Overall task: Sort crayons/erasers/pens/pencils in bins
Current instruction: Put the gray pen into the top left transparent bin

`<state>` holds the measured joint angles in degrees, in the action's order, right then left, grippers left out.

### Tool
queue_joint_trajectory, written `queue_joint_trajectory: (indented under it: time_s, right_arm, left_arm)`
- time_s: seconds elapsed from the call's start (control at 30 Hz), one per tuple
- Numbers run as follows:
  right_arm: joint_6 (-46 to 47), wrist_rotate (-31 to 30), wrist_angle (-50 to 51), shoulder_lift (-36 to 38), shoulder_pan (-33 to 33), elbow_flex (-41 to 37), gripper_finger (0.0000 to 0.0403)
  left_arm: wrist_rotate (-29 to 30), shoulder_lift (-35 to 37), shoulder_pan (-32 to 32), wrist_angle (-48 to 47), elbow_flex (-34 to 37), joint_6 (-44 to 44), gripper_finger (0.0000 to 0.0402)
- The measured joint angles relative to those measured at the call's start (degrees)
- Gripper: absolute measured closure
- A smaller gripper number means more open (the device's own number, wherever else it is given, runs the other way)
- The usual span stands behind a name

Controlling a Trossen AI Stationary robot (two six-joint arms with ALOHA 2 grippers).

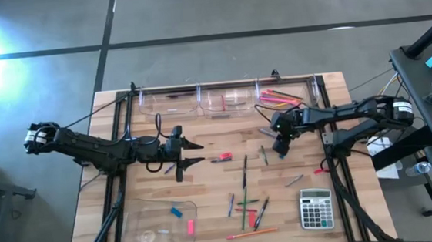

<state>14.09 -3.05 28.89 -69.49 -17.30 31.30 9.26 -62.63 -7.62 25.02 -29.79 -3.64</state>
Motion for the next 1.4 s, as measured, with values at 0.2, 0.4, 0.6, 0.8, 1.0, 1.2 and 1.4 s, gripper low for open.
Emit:
queue_joint_trajectory:
  time_s: [0.2, 0.4, 0.6, 0.8, 1.0, 1.2, 1.4]
  right_arm:
    - [2.3, 0.1, -2.2, -0.7, 0.0, -2.7, 0.028]
    - [2.0, 0.4, -2.4, -4.6, 0.2, -3.5, 0.0307]
    - [0.2, 1.1, -3.0, -9.5, 0.2, -3.3, 0.0379]
    - [0.2, 1.0, -1.5, -7.9, 0.2, -2.2, 0.0379]
    - [0.3, 0.2, 0.1, -0.2, 0.2, -0.4, 0.0379]
    - [1.8, -0.1, 0.5, 6.7, 0.2, 0.3, 0.0379]
    - [2.9, 0.3, 0.5, 11.1, 0.8, 0.3, 0.038]
  left_arm:
    - [0.0, 0.0, 0.0, 0.0, 0.0, 0.0, 0.023]
    - [0.0, 0.0, 0.0, 0.0, -0.1, 0.0, 0.023]
    - [0.0, 0.0, 0.0, 0.0, -0.1, 0.0, 0.023]
    - [0.0, 0.0, 0.0, 0.0, 0.0, 0.0, 0.023]
    - [0.0, 0.0, 0.0, 0.0, 0.1, 0.0, 0.023]
    - [0.0, 0.0, 0.0, 0.0, 0.1, 0.0, 0.023]
    - [0.0, 0.0, 0.0, 0.0, 0.1, 0.0, 0.023]
